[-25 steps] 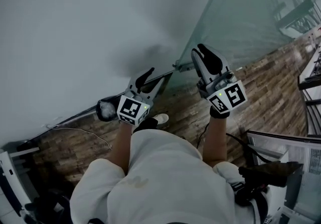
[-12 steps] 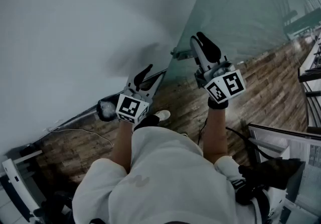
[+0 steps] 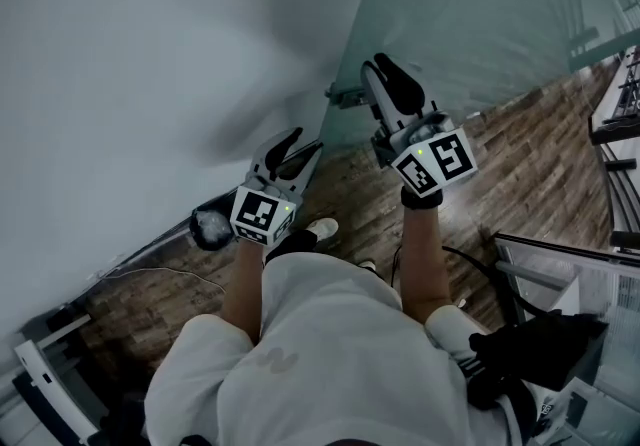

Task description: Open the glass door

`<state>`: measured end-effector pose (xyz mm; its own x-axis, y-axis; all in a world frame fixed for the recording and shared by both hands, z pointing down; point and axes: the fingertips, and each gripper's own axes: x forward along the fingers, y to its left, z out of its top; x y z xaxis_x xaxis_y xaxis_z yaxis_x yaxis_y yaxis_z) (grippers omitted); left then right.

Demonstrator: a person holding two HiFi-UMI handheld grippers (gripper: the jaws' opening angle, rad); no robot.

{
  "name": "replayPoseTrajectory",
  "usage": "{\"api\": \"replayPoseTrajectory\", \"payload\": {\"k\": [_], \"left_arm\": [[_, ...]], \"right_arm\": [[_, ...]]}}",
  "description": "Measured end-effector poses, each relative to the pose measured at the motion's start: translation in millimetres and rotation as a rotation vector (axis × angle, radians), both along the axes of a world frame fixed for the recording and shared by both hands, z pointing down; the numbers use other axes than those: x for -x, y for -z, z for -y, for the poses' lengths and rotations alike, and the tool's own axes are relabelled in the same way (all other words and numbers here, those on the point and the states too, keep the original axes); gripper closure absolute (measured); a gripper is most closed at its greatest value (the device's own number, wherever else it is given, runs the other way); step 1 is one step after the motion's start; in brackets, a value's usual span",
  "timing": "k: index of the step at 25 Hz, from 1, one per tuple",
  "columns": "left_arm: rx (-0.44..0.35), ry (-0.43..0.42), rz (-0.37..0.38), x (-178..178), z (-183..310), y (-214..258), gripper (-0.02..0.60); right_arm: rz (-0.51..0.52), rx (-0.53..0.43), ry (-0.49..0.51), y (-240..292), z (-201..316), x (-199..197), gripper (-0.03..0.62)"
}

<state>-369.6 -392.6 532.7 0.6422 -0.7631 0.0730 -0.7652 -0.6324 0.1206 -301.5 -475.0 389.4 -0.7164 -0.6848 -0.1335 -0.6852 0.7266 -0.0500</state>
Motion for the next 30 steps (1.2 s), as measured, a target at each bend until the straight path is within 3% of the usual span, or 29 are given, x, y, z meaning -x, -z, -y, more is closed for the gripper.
{"api": "replayPoseTrajectory", "payload": {"k": [2, 5, 8, 15, 18, 26, 30], "left_arm": [[0.003, -0.007, -0.001, -3, 5, -2, 0.403], [0.005, -0.018, -0.005, -8, 11, -3, 0.403], [0.013, -0.033, 0.001, -9, 16, -5, 0.403], [-0.002, -0.1, 0.001, -33, 18, 4, 0.41], [-0.014, -0.126, -0.018, -47, 14, 14, 0.53], [-0.034, -0.298, -0.051, -127, -1, 47, 0.537], [-0.032, -0.447, -0.045, -198, -9, 75, 0.54]], "right_arm": [[-0.004, 0.0, -0.006, -3, 6, 0, 0.508], [0.036, -0.003, 0.017, -3, 6, -7, 0.591], [0.059, -0.018, 0.057, -2, 1, -8, 0.591], [0.038, -0.009, 0.017, -2, 4, -8, 0.591], [-0.001, 0.035, -0.053, -11, 6, -15, 0.591], [0.084, 0.14, -0.265, -9, -31, -112, 0.591], [0.126, 0.147, -0.481, 11, -64, -200, 0.591]]}}
